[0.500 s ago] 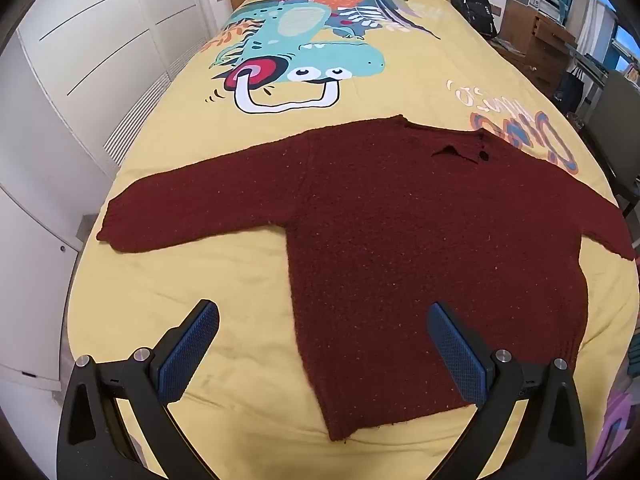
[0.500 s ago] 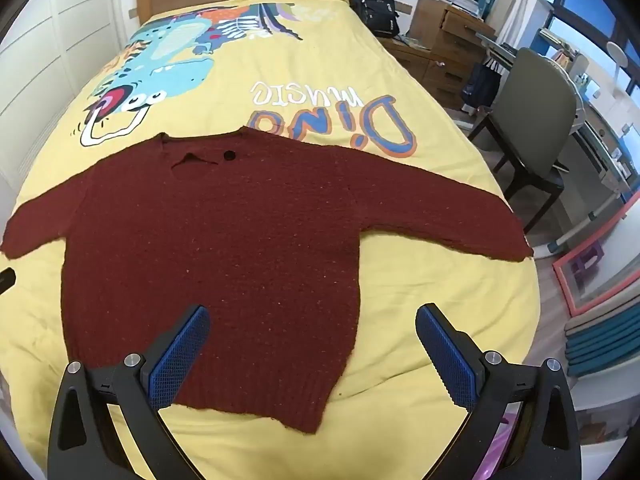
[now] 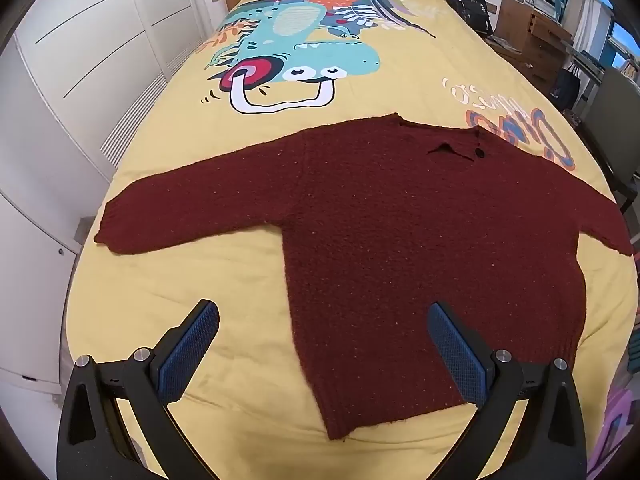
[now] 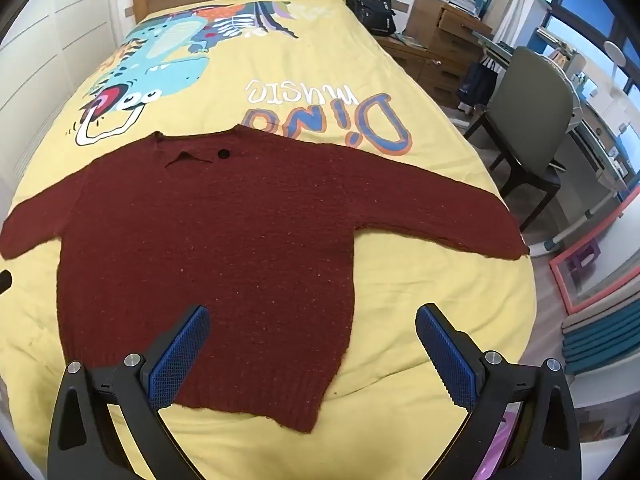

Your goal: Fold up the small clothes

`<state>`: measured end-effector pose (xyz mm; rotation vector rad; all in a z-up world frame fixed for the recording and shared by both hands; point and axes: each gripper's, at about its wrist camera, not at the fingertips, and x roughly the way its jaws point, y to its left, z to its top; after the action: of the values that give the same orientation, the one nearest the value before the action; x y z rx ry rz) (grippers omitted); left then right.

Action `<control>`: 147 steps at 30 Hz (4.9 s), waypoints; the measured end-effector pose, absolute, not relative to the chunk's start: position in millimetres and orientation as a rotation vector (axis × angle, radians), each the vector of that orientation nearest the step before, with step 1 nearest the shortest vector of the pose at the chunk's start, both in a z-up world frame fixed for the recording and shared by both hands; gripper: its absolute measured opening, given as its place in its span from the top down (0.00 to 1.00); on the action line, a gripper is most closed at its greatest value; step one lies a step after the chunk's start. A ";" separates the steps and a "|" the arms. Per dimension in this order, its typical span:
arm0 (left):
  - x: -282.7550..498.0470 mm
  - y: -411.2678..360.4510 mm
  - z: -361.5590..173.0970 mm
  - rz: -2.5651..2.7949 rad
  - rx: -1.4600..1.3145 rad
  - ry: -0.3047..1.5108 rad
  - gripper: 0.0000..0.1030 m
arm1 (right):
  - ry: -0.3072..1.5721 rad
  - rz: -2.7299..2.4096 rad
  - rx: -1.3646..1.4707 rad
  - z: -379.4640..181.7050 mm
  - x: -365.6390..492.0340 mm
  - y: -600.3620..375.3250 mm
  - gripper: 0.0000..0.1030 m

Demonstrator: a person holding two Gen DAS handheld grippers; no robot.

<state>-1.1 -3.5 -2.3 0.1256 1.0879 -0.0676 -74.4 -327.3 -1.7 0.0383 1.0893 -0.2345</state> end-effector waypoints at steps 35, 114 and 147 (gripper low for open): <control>1.6 5.4 -6.1 -0.059 0.145 1.101 0.01 | 1.104 -0.260 0.040 -6.5 -74.6 -335.6 0.01; 107.8 -44.0 -85.5 -0.105 0.197 1.138 0.01 | 1.063 -0.644 0.516 -128.0 -6.5 -661.7 0.01; 97.2 -8.2 -135.2 -0.073 0.114 1.253 0.01 | 0.931 -0.404 0.442 -48.6 51.5 -618.7 0.88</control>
<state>97.2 -8.2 -135.2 0.1142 1.2533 -0.0729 51.5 -618.7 -48.6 0.4425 0.9310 -0.4038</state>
